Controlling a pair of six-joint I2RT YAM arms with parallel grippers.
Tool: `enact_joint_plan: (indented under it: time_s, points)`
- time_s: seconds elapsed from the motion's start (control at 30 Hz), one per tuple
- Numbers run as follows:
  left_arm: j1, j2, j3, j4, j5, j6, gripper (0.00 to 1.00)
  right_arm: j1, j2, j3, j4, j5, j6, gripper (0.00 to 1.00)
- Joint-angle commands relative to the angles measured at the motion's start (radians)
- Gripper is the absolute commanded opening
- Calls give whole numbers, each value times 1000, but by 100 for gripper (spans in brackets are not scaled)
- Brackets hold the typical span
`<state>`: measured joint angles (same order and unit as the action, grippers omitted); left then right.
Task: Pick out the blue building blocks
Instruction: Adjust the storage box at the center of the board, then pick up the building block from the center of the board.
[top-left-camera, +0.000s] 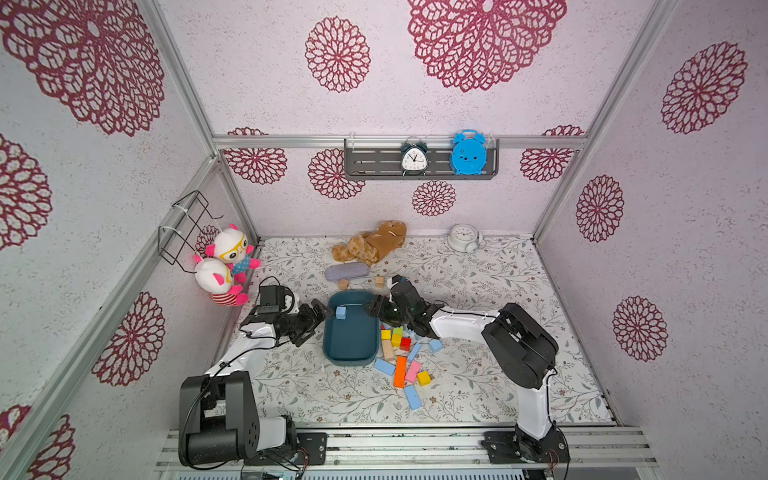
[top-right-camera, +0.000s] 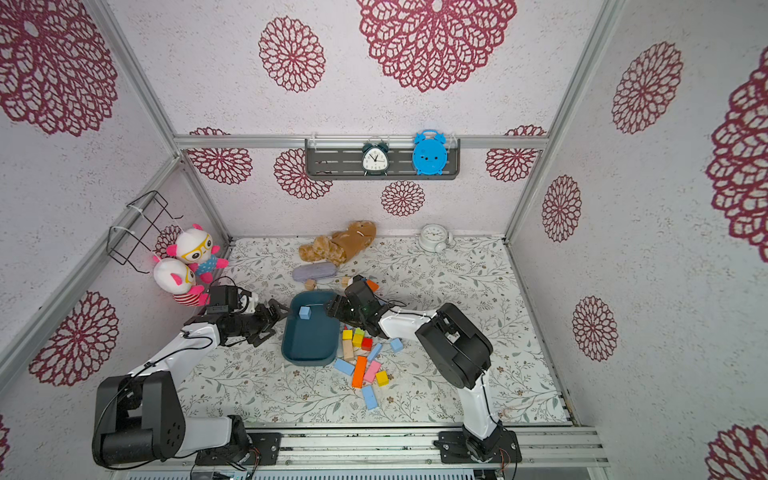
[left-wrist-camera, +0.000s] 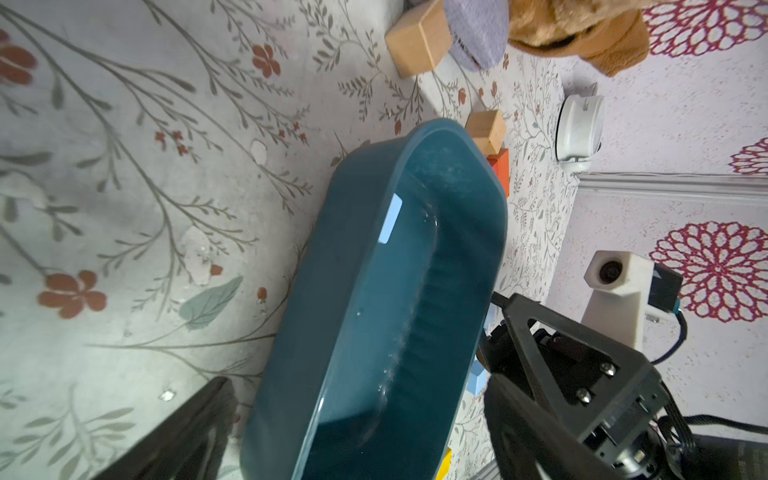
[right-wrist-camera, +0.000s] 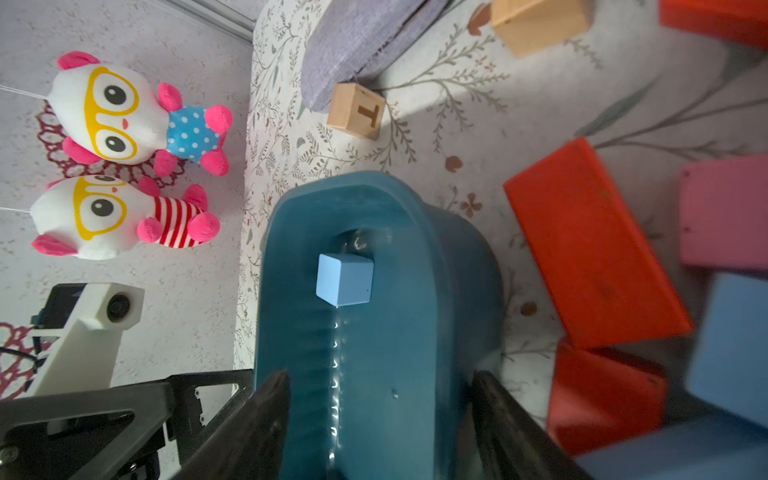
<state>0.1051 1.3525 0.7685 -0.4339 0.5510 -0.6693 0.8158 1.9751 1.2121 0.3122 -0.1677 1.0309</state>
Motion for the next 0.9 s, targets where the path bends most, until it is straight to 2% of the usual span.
enact_joint_plan:
  time_s: [0.0, 0.17, 0.27, 0.37, 0.53, 0.7, 0.87]
  points:
    - [9, -21, 56, -35, -42, 69, 98, 0, -19, 33, 22, -6, -18, 72]
    - [-1, -10, 180, -98, -22, 169, 98, -21, -139, -63, -4, 63, -50, 74]
    - [-52, 18, 292, -158, -60, 275, 99, -39, -261, -164, -45, 122, -77, 73]
    - [-142, 75, 403, -210, -123, 390, 100, -61, -383, -267, -109, 173, -93, 73]
    - [-319, 248, 593, -275, -209, 538, 99, -105, -558, -404, -228, 238, -85, 73]
    - [-458, 442, 781, -326, -227, 575, 98, -137, -673, -453, -374, 294, -79, 73]
    - [-555, 561, 859, -321, -193, 507, 97, -156, -754, -483, -432, 336, -57, 73]
